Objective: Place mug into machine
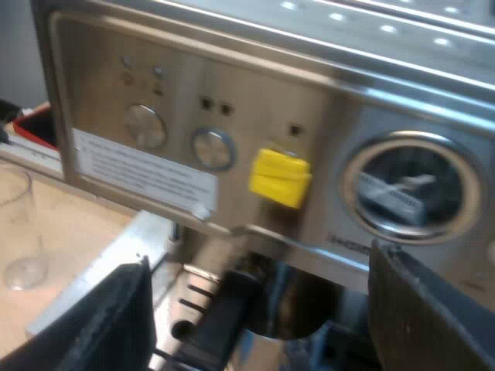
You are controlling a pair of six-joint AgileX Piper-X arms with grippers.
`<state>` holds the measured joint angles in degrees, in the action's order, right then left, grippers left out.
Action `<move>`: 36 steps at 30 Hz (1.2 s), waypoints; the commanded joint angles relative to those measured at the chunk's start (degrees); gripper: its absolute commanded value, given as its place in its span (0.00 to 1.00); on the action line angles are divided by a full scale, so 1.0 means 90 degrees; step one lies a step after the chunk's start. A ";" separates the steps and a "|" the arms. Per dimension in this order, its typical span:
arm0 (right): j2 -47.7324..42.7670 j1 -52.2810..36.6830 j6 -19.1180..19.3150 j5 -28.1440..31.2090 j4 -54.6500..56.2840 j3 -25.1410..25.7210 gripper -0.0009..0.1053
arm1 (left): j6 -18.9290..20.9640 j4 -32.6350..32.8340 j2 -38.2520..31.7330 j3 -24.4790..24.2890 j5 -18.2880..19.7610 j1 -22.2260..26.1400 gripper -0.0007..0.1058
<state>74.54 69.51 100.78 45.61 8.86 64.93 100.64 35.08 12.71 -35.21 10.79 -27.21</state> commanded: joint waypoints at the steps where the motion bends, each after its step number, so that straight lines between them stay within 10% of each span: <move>1: -0.0389 -0.0006 0.0078 -0.0164 0.0396 0.0075 0.59 | 0.0127 -0.0243 0.0223 -0.0319 -0.0691 -0.0014 0.65; 8: -0.1205 -0.0691 0.0098 -0.1002 0.1206 0.0075 0.59 | 0.0304 -0.0013 0.1488 -0.1733 -0.0896 0.0061 0.65; 15: -0.2270 -0.2337 -0.0036 -0.2079 0.2582 0.0075 0.59 | 0.0510 0.0237 0.2563 -0.2763 -0.0555 0.1302 0.65; 23: -0.3086 -0.4993 -0.0268 -0.3669 0.3719 0.0075 0.59 | 0.0364 0.0908 0.2809 -0.2941 -0.0458 0.2860 0.65; 36: -0.3888 -0.8293 0.0126 -0.5623 0.4090 -0.0152 0.59 | -0.0120 0.1778 0.2143 -0.2941 -0.1415 0.2938 0.65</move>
<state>41.50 -5.10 100.75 -3.66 45.73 63.82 99.38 50.63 33.26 -61.27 -0.92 -0.76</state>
